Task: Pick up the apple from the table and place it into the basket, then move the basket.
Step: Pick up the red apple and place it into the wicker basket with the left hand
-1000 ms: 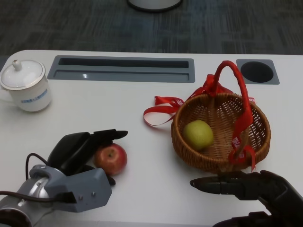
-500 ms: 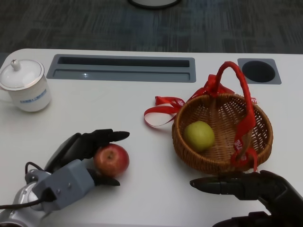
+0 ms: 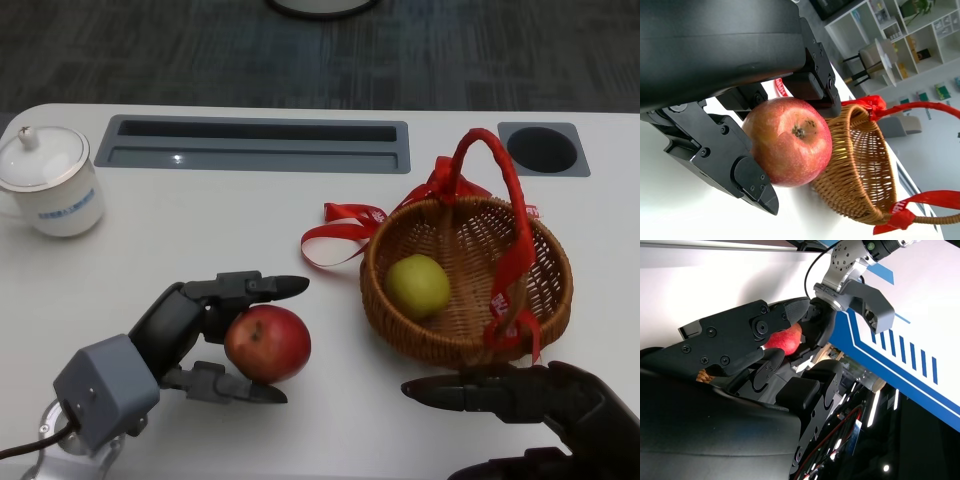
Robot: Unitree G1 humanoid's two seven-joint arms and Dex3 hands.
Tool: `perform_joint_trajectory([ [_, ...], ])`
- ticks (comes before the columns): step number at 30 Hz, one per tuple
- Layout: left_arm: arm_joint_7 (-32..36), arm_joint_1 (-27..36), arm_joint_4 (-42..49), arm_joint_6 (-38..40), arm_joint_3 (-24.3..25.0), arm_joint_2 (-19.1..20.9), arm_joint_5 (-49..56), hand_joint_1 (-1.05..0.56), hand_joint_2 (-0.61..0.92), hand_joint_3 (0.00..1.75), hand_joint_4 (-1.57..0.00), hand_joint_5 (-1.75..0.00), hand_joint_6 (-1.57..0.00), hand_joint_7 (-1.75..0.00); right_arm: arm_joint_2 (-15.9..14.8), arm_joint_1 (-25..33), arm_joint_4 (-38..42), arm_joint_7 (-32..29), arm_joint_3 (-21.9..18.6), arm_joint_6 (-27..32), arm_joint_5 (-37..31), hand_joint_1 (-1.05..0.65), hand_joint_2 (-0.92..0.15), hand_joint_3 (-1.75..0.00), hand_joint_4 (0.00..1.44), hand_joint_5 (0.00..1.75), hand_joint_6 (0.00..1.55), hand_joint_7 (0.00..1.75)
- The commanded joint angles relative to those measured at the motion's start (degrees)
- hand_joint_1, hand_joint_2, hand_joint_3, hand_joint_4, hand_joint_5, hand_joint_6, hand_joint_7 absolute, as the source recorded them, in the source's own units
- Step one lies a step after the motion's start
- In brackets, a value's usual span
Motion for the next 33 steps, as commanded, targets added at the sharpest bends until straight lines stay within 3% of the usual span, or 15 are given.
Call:
perform_joint_trajectory([
  [1, 1.1, 0.8, -6.1, 1.4, 1.0, 0.3, 0.0, -0.14, 0.81, 0.00, -1.32, -0.01, -1.12, -0.01, -0.4, 0.1, 0.0, -0.3, -0.1, -0.3, 0.2, -0.26, -0.82, 0.00, 0.84, 0.00, 0.79, 0.00],
  [8, 2.3, 0.1, -13.4, 4.6, 1.8, -1.1, -0.2, -0.14, 0.80, 0.00, -1.34, -0.02, -1.13, -0.01, -0.2, 0.1, 0.5, -0.3, -0.1, -1.0, 0.3, -0.26, -0.82, 0.00, 0.84, 0.00, 0.79, 0.00],
  [18, 3.3, -5.3, -16.4, 10.0, 0.7, -4.5, 0.9, -0.16, 0.80, 0.00, -1.32, 0.00, -1.13, 0.00, 0.4, 0.5, -0.2, -0.4, 0.4, -0.6, 0.7, -0.26, -0.81, 0.00, 0.85, 0.00, 0.80, 0.00],
  [33, 5.8, -17.9, -2.6, 6.9, -2.3, -10.5, 6.1, -0.22, 0.78, 0.00, -1.32, 0.00, -1.14, -0.01, 0.9, 1.1, -0.7, -1.1, 0.6, -1.7, -0.1, -0.26, -0.81, 0.00, 0.86, 0.00, 0.80, 0.00],
])
